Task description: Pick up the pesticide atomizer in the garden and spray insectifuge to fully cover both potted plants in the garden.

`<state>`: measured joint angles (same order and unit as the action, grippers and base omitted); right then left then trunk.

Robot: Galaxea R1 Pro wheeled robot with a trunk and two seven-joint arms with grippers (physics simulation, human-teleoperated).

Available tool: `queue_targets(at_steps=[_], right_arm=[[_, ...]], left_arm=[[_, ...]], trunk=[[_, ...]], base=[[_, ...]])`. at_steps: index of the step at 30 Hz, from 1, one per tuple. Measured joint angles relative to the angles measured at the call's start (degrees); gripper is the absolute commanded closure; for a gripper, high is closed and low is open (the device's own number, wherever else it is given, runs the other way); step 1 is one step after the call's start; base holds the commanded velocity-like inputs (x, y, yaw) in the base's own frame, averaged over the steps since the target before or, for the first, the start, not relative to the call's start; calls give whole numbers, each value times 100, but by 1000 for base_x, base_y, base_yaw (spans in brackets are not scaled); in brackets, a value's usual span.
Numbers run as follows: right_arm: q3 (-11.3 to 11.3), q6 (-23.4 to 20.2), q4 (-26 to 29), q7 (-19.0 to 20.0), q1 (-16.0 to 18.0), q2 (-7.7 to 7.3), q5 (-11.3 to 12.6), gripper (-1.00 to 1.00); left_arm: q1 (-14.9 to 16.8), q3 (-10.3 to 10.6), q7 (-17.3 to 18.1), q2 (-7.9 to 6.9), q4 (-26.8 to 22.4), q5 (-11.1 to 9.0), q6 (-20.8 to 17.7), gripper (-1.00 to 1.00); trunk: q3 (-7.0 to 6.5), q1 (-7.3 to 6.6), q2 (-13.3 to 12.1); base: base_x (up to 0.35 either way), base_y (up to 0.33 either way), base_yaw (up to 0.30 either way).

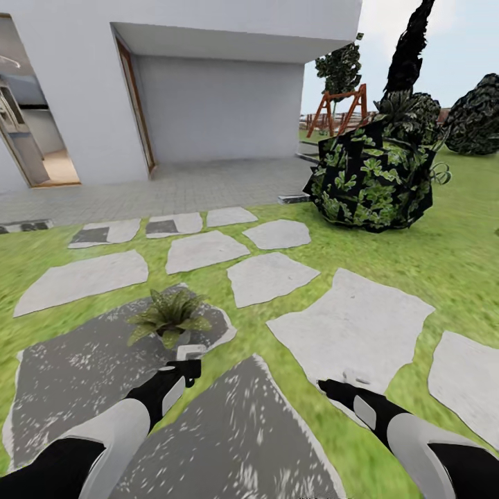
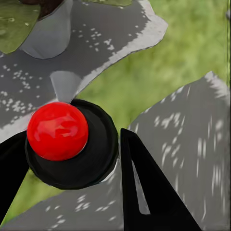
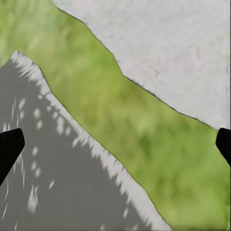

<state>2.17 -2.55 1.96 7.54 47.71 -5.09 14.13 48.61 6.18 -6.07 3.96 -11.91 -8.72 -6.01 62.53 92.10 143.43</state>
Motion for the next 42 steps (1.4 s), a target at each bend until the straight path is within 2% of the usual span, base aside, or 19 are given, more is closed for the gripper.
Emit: queue_targets(at_steps=[42], right_arm=[[0,0,0,0,0,0,0,-100]], left_arm=[[0,0,0,4,1,-9,-8,100]], trunk=[[-219,0,0]], base=[[0,0,-264]])
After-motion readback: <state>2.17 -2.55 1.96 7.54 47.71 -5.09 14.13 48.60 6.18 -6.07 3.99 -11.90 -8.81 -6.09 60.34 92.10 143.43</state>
